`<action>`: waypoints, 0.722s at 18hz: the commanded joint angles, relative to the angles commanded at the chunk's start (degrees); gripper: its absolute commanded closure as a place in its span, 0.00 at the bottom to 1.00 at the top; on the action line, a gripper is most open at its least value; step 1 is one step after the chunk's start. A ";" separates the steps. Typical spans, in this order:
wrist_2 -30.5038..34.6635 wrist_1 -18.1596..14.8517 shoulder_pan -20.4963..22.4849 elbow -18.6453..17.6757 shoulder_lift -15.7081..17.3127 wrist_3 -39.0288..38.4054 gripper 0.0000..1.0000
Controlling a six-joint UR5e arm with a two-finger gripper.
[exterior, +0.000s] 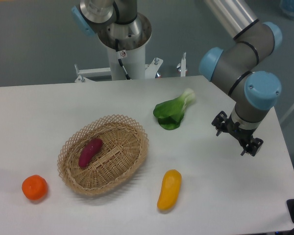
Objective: Pick up the mango from the table
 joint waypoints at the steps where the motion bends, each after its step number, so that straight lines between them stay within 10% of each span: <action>1: -0.61 0.00 0.00 0.00 0.00 0.00 0.00; 13: -3.69 0.87 -6.23 0.44 -1.67 -20.82 0.00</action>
